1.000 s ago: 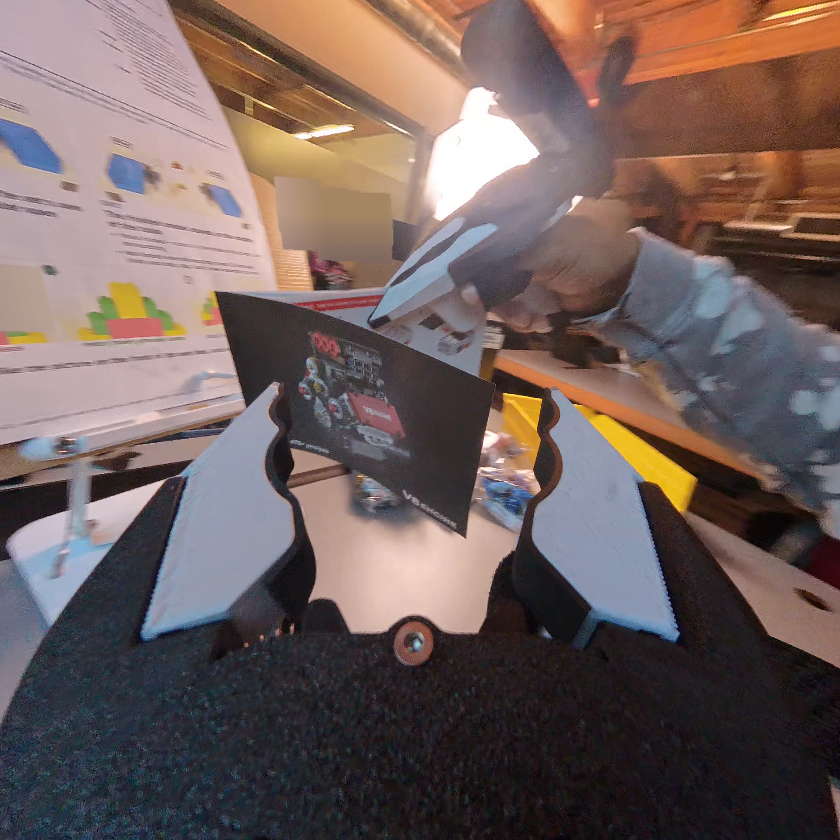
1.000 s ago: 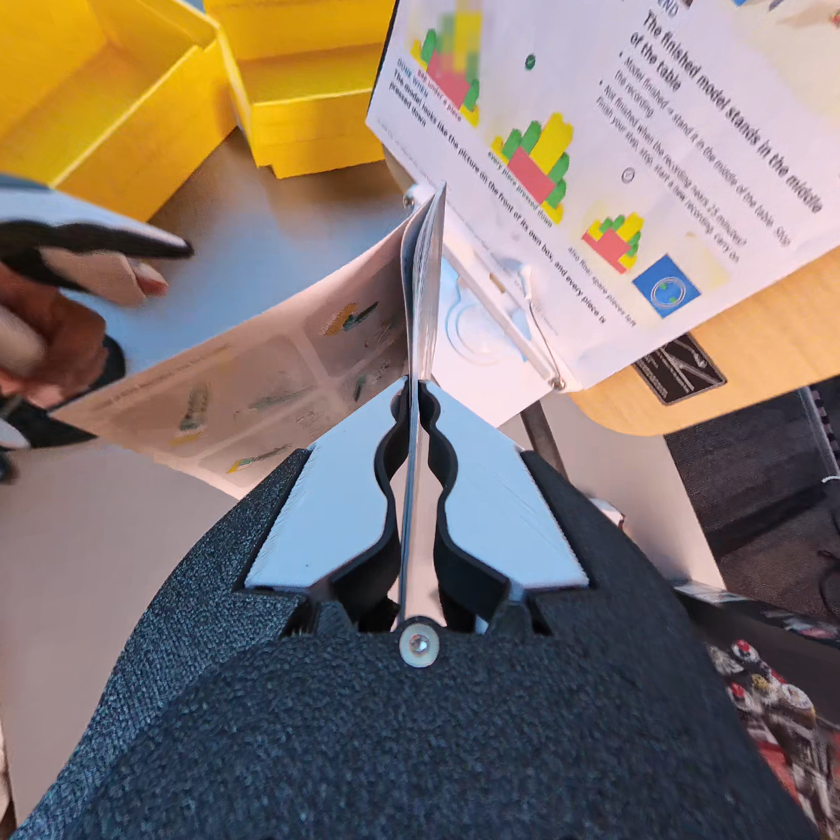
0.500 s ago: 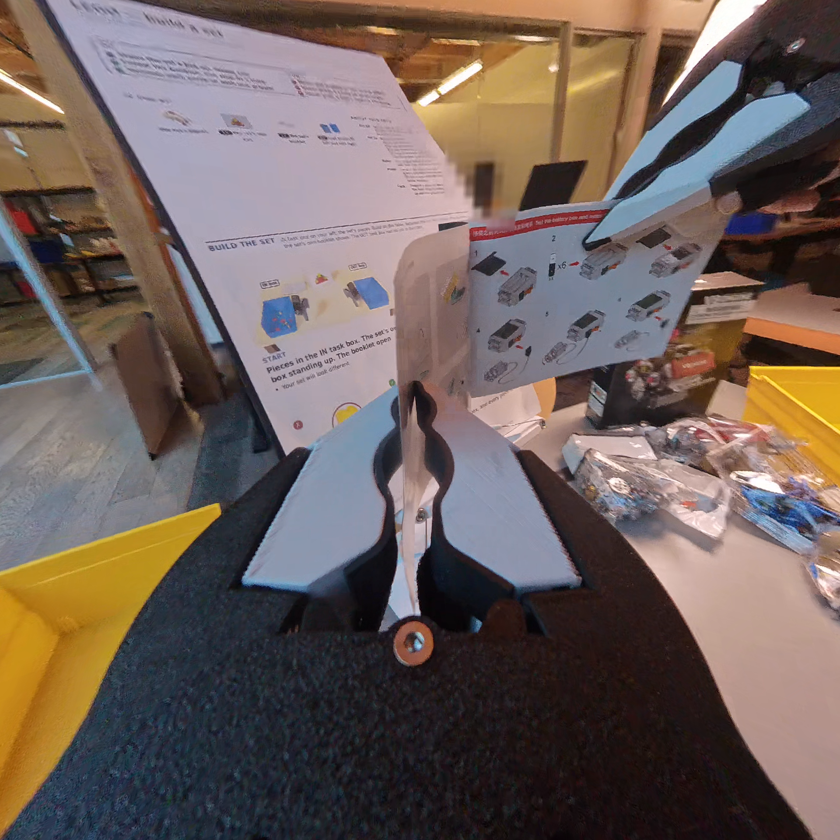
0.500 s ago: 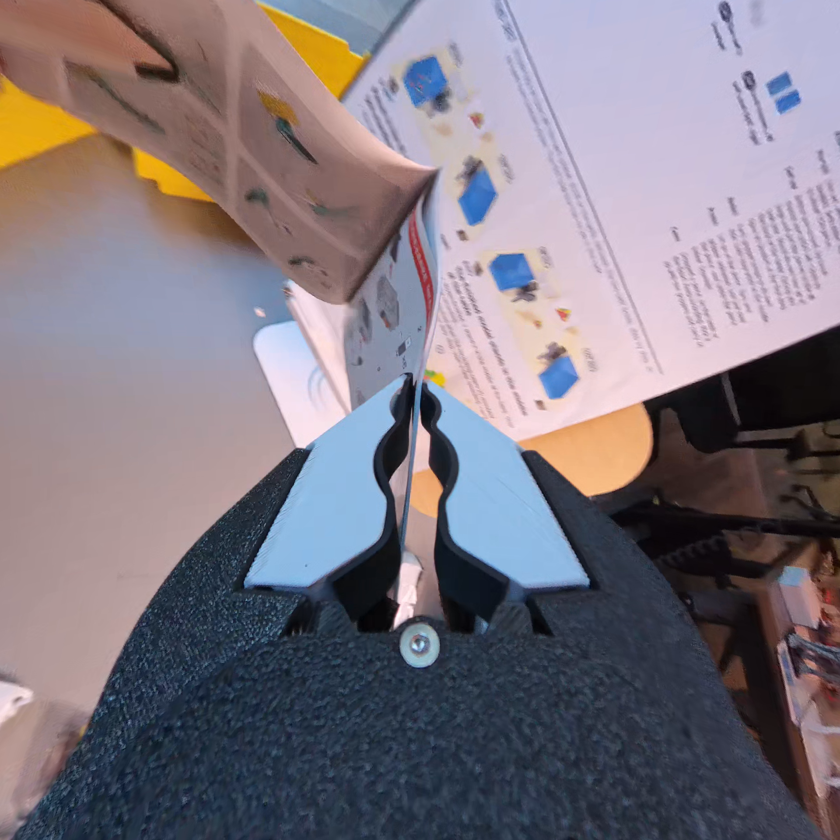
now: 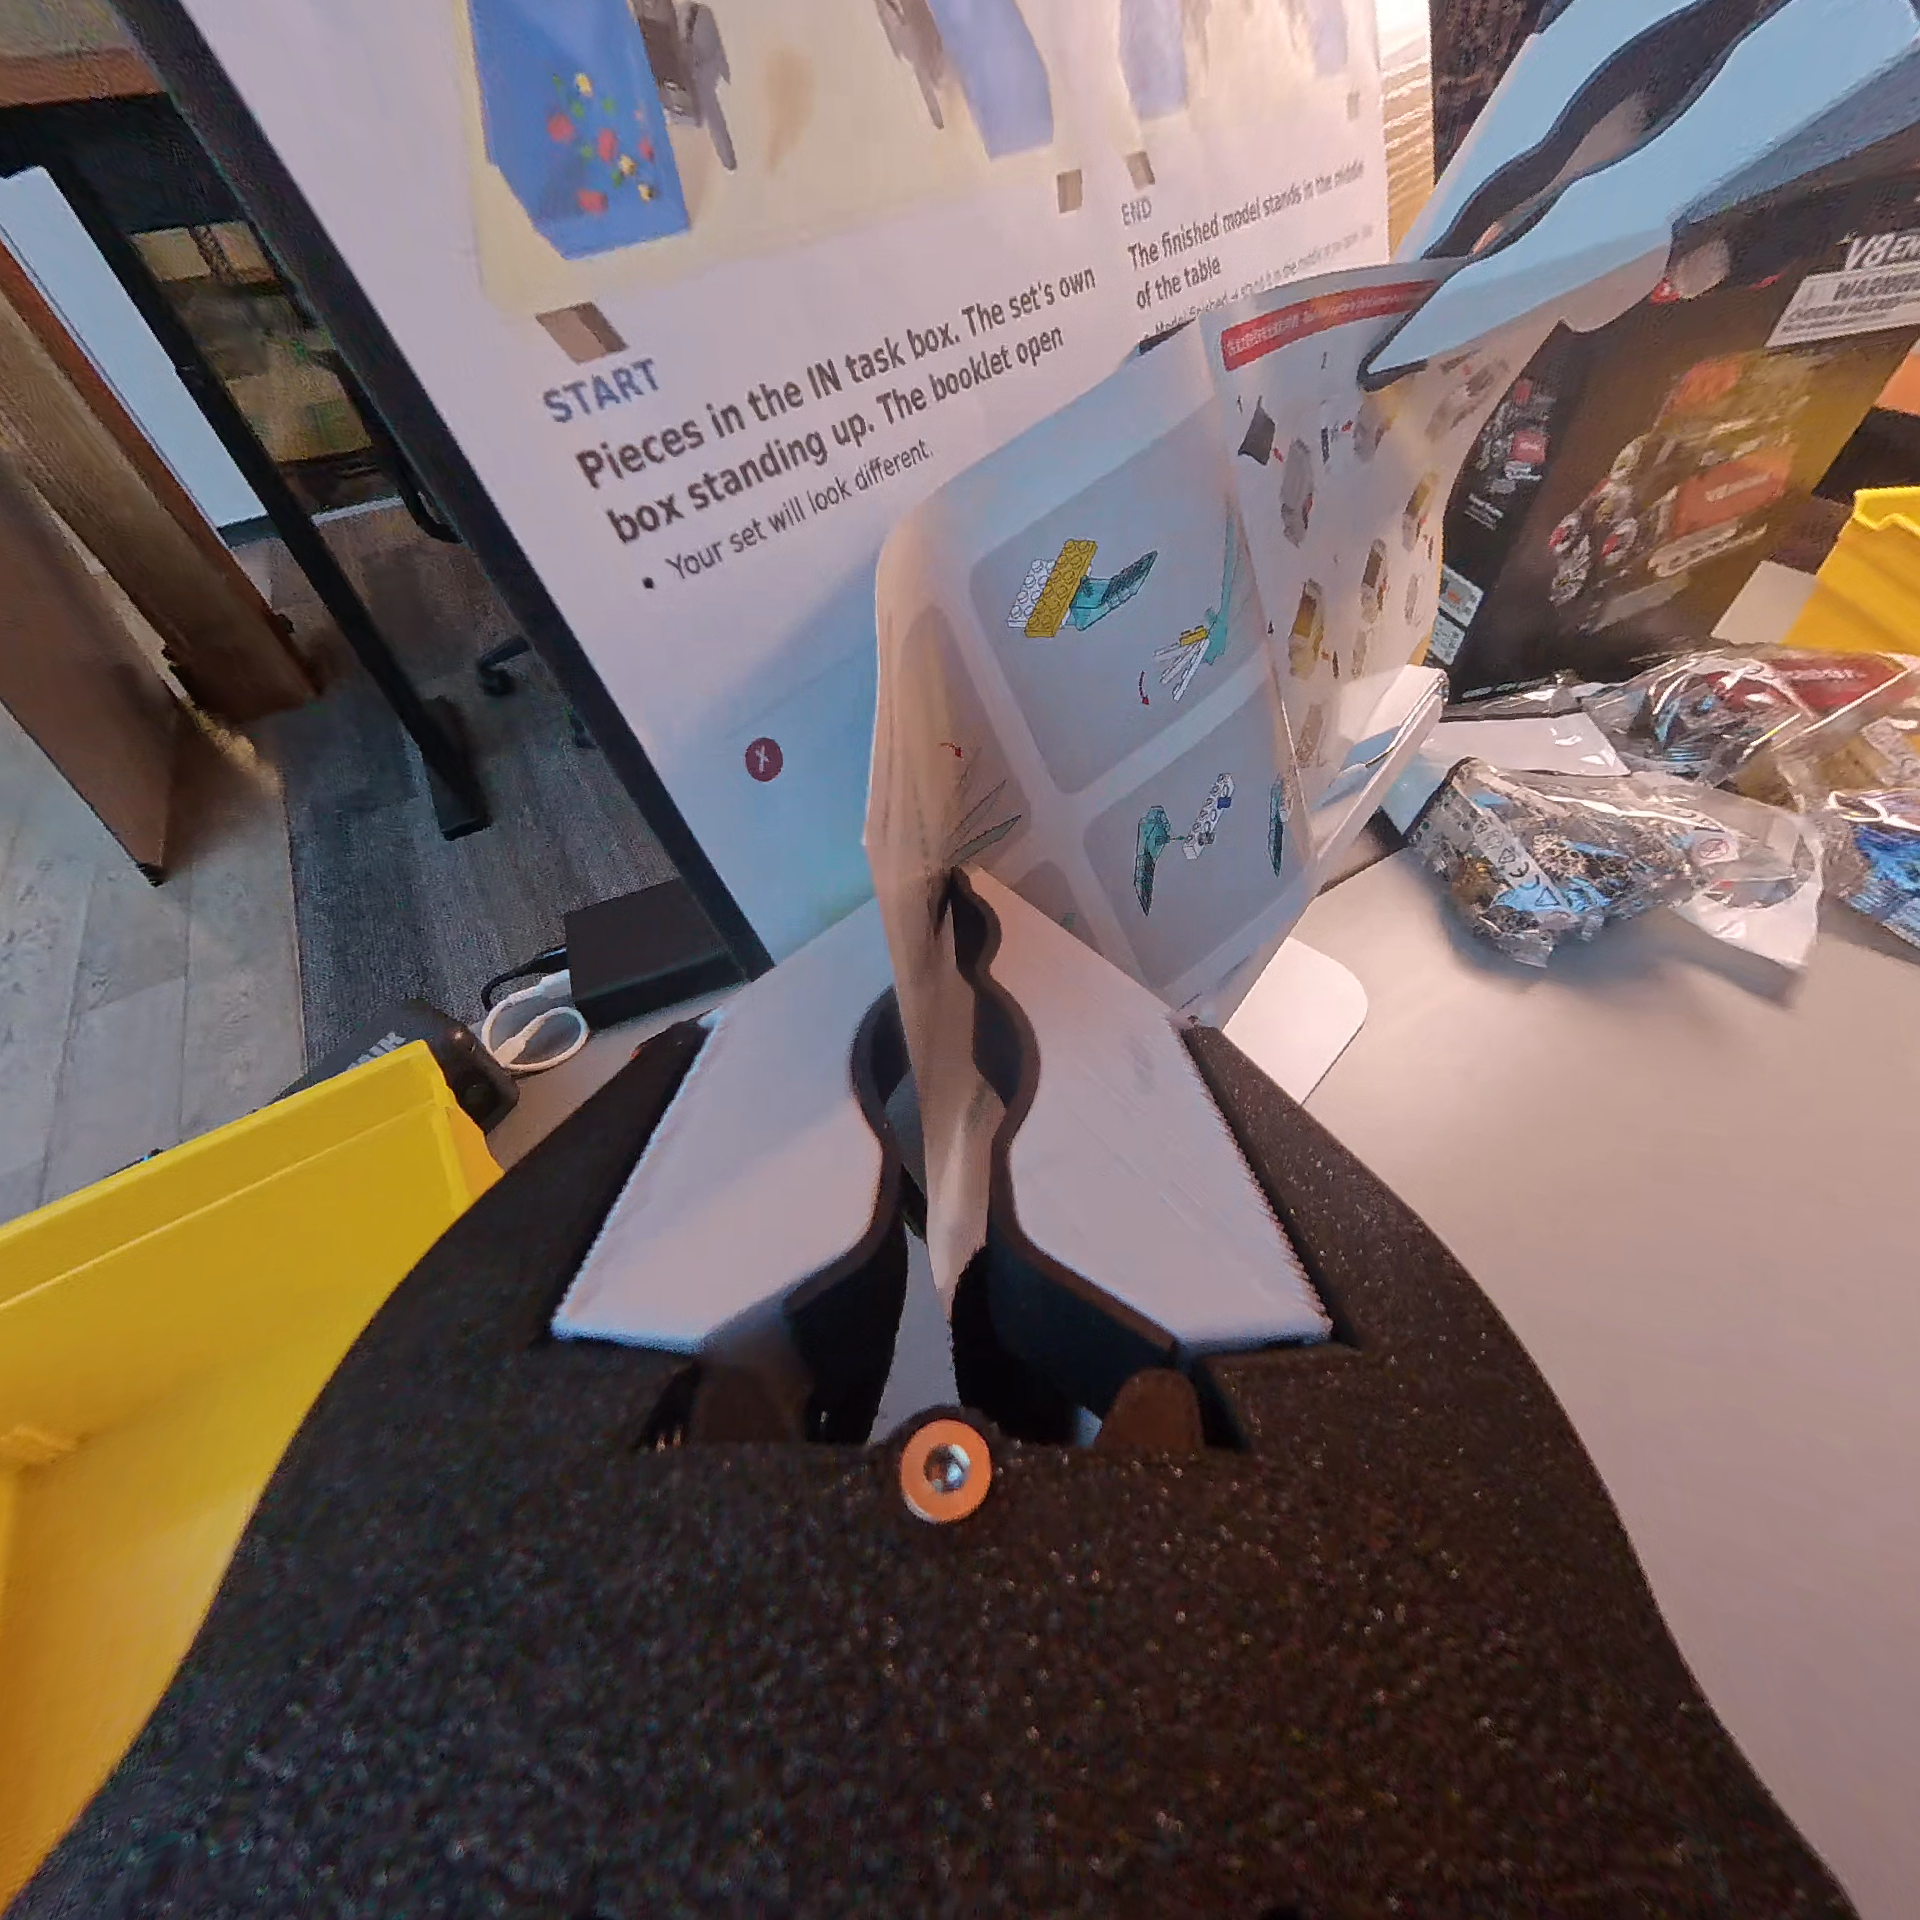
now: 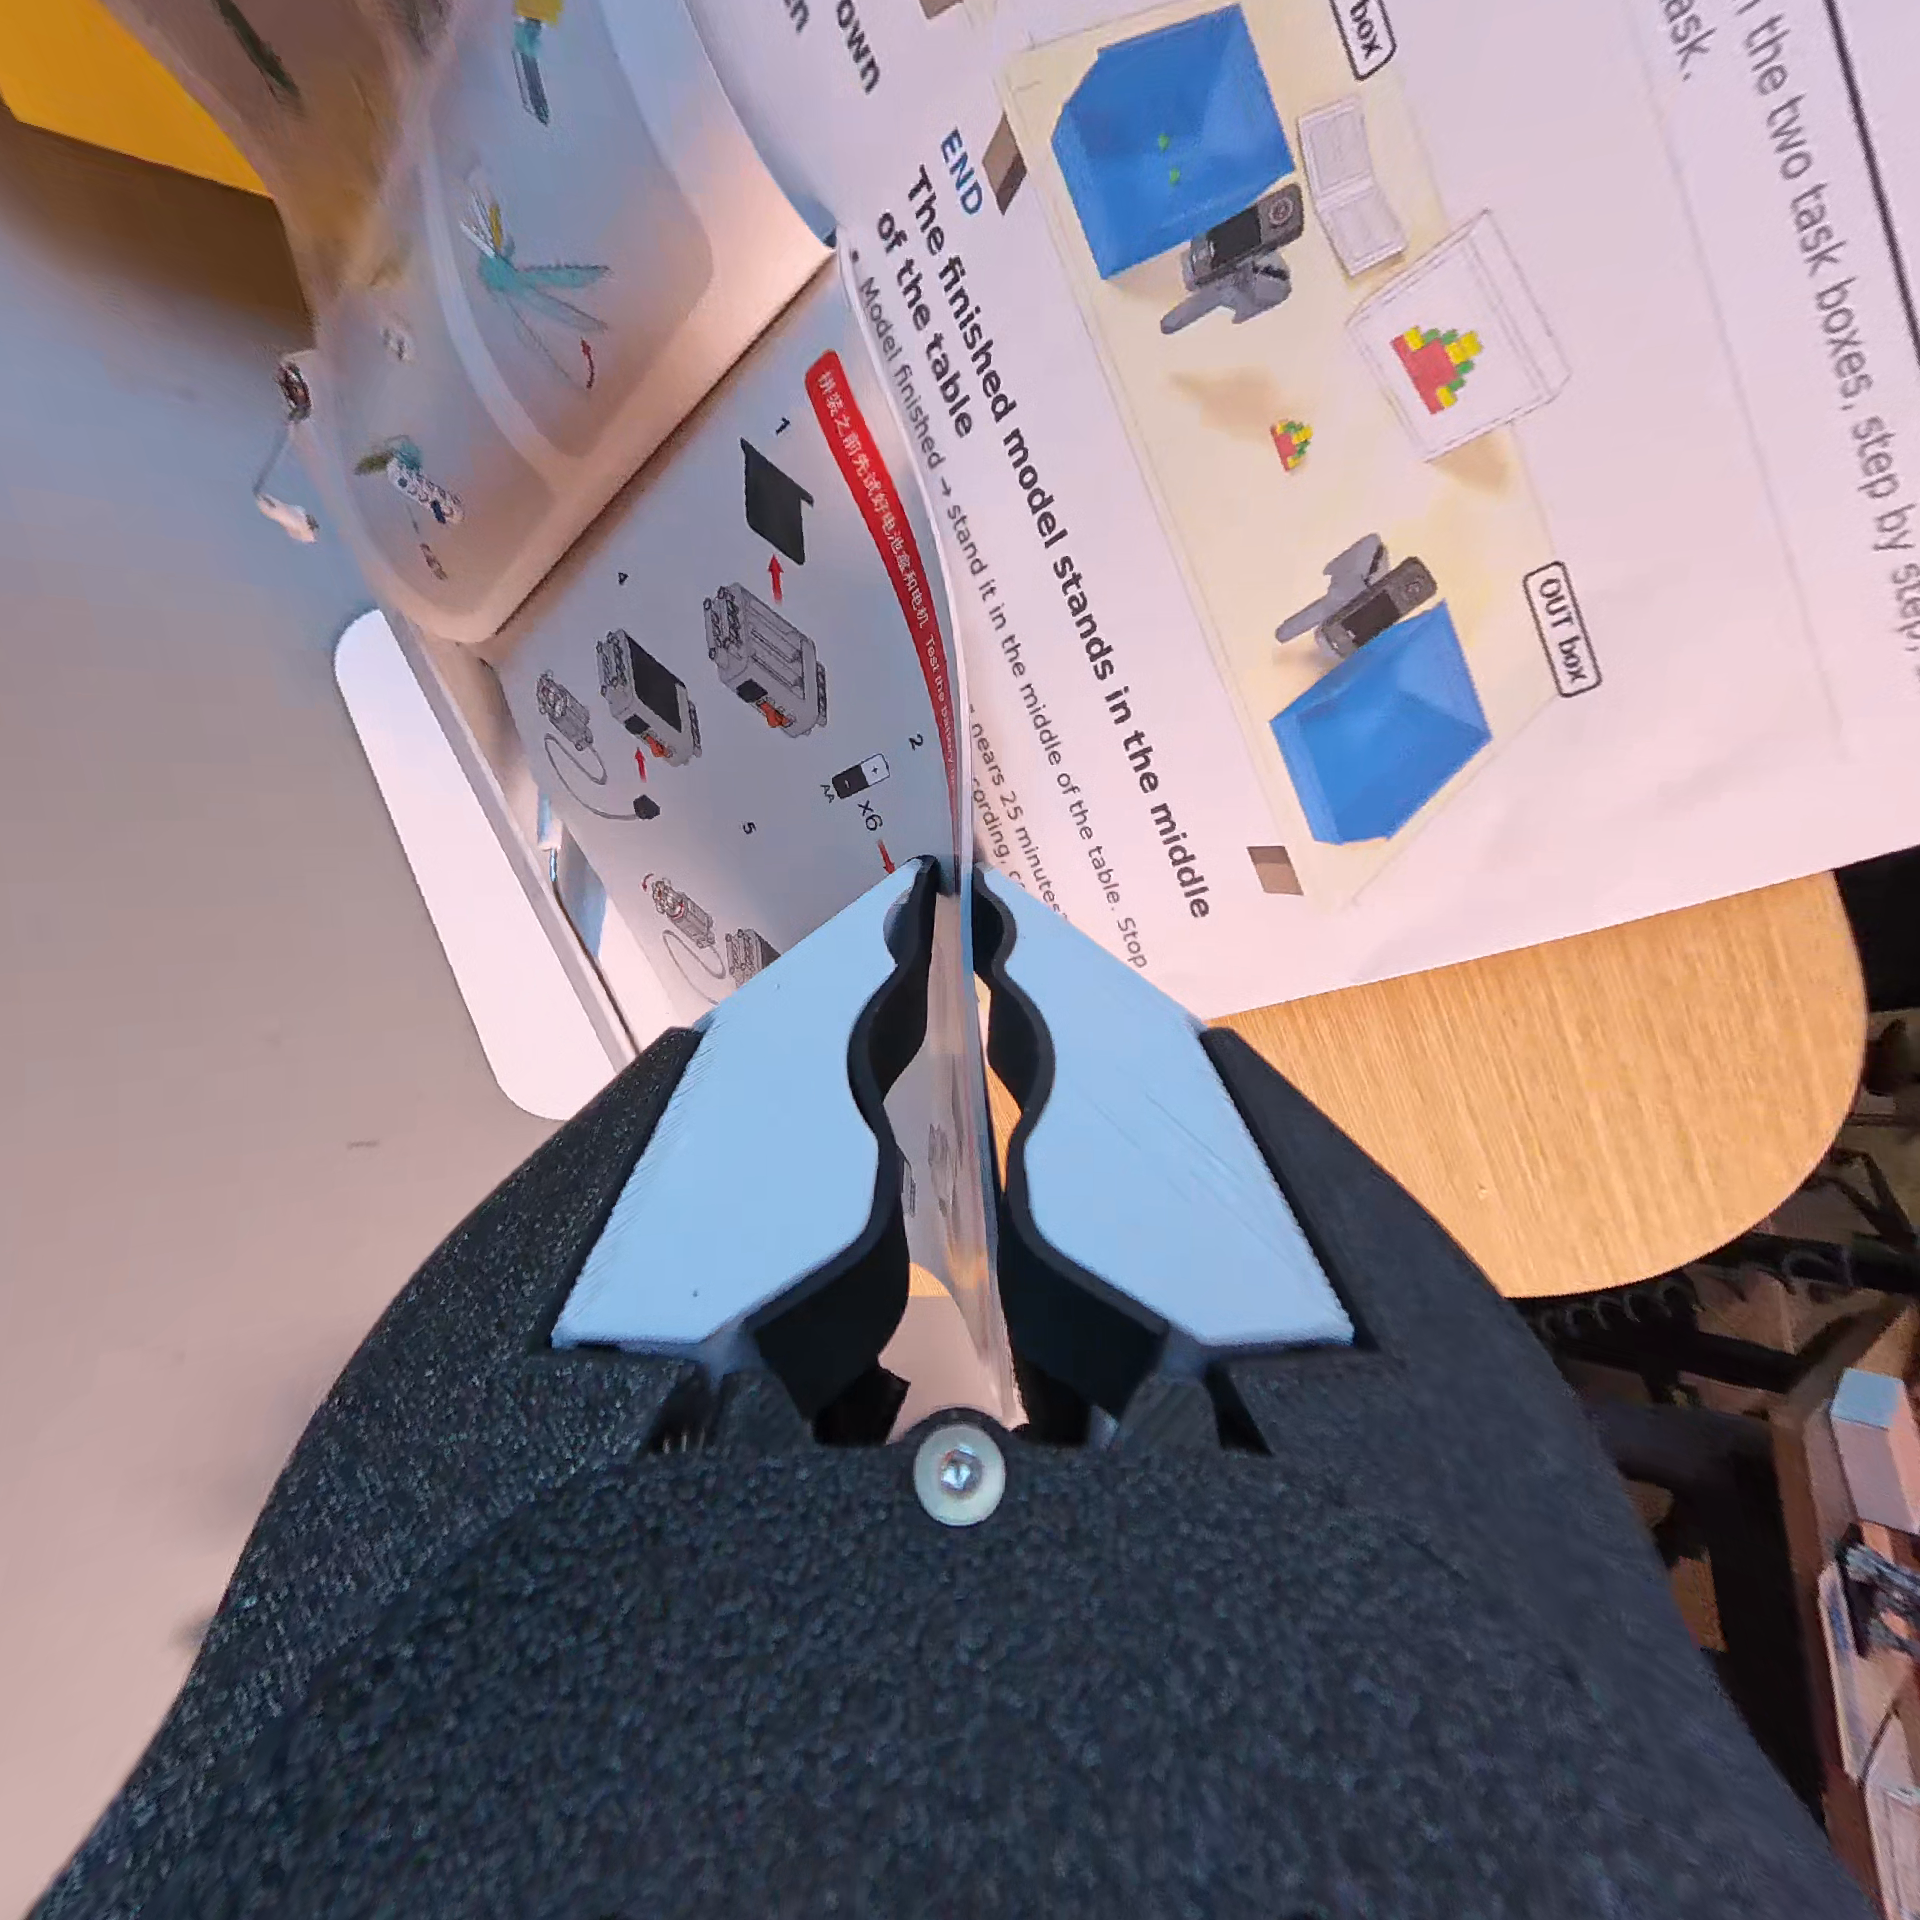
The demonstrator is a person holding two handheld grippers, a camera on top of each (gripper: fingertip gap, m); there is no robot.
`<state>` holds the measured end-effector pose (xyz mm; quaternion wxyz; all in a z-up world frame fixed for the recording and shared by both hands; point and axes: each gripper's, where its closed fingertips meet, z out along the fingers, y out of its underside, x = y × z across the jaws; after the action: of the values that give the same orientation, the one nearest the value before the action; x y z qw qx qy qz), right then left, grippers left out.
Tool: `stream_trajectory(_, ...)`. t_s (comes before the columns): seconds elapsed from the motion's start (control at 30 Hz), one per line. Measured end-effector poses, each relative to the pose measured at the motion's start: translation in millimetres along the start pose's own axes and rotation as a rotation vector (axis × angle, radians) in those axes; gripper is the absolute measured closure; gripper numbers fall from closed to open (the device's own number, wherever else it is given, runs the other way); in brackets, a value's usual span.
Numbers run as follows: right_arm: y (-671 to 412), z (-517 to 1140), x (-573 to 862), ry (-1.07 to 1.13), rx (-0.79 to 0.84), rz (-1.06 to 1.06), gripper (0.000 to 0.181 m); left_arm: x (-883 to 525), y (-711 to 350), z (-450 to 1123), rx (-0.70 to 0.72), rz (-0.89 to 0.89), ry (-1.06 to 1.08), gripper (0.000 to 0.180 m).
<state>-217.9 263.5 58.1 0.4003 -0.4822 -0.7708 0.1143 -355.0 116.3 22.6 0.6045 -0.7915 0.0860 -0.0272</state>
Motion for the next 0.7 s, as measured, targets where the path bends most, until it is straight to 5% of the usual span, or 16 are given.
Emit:
stream_trajectory(0.4, -16.3, -38.3, 13.2, 0.309, 0.03, -0.073, 0.132, -2.8, -0.5, -3.7, -0.083, 0.158, -0.077, 0.179)
stream_trajectory(0.7, -57.4, 3.8, -74.1, 0.172, 0.13, -0.092, 0.14, -1.5, -2.7, -3.5, -0.084, 0.094, -0.062, 0.177)
